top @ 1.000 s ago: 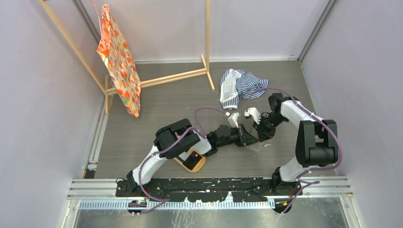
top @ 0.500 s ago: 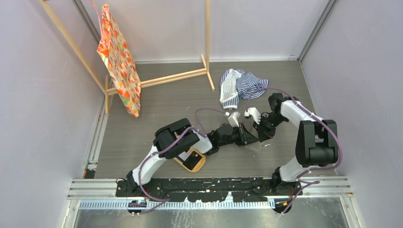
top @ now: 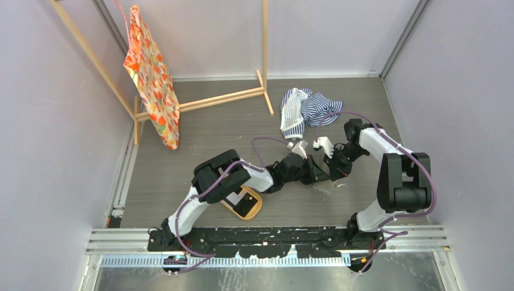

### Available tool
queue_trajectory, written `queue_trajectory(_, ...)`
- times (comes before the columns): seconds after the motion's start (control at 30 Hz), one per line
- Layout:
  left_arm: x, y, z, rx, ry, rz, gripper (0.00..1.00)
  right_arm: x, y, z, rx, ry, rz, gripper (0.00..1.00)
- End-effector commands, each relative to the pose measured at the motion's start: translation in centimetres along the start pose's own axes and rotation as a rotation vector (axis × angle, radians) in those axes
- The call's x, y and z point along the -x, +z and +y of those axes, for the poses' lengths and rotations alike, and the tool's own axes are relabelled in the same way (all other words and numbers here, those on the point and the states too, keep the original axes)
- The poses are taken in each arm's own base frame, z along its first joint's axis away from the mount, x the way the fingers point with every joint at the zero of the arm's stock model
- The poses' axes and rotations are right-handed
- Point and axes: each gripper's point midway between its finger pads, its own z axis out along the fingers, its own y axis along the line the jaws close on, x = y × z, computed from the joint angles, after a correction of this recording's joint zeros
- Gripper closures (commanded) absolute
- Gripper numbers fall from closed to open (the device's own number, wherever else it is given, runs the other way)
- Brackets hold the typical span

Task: Put the credit cards into the card holder
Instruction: Close the card holder at the center of the board.

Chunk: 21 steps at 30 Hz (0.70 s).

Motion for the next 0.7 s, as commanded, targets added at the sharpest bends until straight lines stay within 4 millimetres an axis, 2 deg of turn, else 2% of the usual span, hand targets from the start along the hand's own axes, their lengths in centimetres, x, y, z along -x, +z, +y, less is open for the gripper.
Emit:
queue_trajectory(0.0,-1.8,-1.5,10.6,0.365,-0.006,0.041,0.9,1.5,-0.5,0.0,0.023,-0.015,-0.101,0.98)
queue_trajectory(0.4,-2.0,-2.0,12.2,0.412,-0.016,0.048,0.92,2.3,-2.0,0.2,0.027,0.008,-0.153,0.98)
queue_trajectory(0.67,-1.7,-2.4,12.6,0.417,-0.028,0.037,0.93,2.3,-3.3,-1.7,-0.107,0.034,-0.169,0.99)
